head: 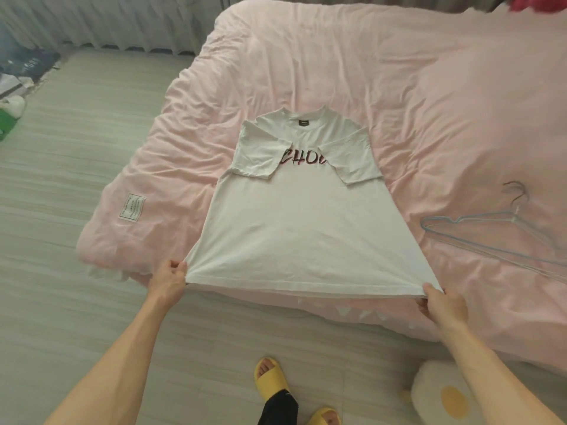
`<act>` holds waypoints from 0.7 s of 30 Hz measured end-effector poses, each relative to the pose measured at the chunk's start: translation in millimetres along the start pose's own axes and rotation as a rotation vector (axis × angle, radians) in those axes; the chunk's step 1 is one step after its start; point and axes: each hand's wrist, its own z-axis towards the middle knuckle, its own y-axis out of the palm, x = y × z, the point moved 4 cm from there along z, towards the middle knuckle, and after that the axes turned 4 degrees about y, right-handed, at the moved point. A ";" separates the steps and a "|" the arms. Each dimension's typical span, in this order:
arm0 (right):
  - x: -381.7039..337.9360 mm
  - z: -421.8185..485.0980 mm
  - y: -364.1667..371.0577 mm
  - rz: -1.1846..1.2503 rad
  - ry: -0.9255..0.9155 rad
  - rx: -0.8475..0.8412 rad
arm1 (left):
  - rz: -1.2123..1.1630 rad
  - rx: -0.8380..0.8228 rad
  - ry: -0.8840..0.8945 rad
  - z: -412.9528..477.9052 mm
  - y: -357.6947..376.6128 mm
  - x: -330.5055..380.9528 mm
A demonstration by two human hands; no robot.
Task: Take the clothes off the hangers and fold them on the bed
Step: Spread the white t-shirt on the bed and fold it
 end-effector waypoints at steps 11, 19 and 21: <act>-53.5 -38.0 -19.9 0.073 -0.006 -0.117 | -0.433 -0.185 -0.199 -55.7 -37.6 49.8; -147.1 -13.2 11.3 0.238 -0.092 -0.126 | -0.485 -0.172 -0.006 8.9 -61.3 115.4; -167.6 2.2 22.5 0.113 -0.185 -0.092 | -0.401 -0.137 0.108 30.2 -61.7 134.1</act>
